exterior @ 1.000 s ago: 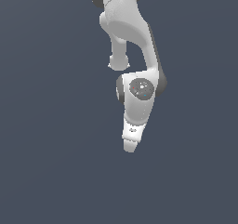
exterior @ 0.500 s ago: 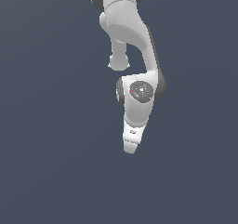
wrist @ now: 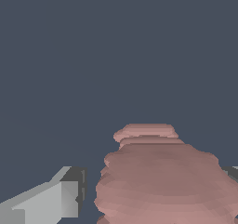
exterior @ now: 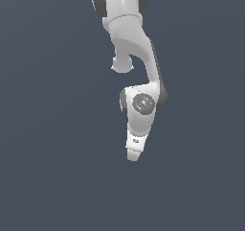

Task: Pick up the object and move it to a goal position.

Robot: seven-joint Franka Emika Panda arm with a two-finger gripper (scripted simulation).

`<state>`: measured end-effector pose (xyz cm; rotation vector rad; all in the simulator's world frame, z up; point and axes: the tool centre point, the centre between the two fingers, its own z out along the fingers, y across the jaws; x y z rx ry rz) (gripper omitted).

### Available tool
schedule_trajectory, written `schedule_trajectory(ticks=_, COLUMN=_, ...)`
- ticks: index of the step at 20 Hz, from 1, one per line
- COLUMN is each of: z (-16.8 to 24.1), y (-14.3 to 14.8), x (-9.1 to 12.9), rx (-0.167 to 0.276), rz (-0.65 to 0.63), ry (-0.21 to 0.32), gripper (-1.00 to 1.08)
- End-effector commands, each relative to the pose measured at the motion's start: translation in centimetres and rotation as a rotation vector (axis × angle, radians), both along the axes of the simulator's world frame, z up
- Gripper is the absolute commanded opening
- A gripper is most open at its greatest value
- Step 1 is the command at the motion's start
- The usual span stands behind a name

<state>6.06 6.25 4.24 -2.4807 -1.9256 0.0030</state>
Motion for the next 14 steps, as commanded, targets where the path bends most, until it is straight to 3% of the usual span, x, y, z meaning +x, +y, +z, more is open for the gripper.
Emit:
schedule_trajectory(ticks=1, z=-0.04, y=0.02, x=0.13, rx=0.000, rz=0.000, ry=-0.002, gripper=1.00)
schedule_trajectory(ticks=2, z=-0.04, y=0.02, x=0.13, rx=0.000, rz=0.000, ry=-0.002, gripper=-1.00)
schedule_trajectory(ticks=14, z=-0.02, y=0.06, x=0.07, rx=0.000, rz=0.000, ry=-0.002, gripper=-1.00)
